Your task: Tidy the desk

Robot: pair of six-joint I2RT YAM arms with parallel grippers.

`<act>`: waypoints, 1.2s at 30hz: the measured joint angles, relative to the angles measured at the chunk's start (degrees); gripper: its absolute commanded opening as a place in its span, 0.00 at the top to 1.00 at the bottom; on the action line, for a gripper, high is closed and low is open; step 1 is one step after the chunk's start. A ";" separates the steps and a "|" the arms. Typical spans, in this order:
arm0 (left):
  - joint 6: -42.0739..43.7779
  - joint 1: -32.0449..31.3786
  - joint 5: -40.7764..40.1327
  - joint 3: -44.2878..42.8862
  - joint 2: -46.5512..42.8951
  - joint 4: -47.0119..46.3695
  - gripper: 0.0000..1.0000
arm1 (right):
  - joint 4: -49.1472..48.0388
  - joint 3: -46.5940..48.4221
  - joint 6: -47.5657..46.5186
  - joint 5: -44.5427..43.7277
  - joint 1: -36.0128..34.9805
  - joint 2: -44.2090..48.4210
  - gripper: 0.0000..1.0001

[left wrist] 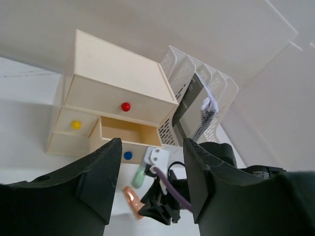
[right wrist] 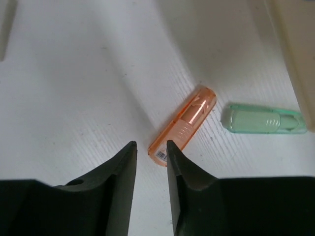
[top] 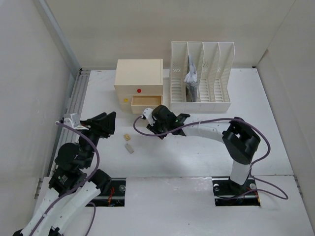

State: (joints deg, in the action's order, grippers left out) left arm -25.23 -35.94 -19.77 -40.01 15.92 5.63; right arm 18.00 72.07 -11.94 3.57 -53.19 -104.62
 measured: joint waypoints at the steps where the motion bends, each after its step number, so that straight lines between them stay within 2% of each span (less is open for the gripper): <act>1: 0.44 0.00 -0.33 0.00 -0.63 1.05 0.50 | -1.03 -0.85 1.64 -2.03 -0.20 0.00 0.59; 7: 1.81 0.00 -2.60 0.02 -4.98 4.35 0.49 | -4.02 -3.61 9.14 -12.07 -1.29 0.00 0.59; 13: 2.21 0.02 -3.23 0.13 -6.16 5.09 0.49 | -6.10 -4.35 12.00 -15.69 -1.29 -0.57 0.57; 23: 2.29 0.07 -3.28 0.15 -6.60 5.46 0.48 | -6.93 -4.33 13.05 -15.89 -1.27 -4.00 0.50; 36: 2.29 0.07 -3.41 0.17 -7.89 5.49 0.48 | -8.68 -3.30 13.07 -11.96 -1.27 -5.44 0.50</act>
State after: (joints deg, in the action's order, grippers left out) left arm -22.94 -35.88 -23.18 -39.83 8.03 11.11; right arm 9.32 68.77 1.13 -8.38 -54.46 -110.06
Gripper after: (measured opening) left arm 0.520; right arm 0.494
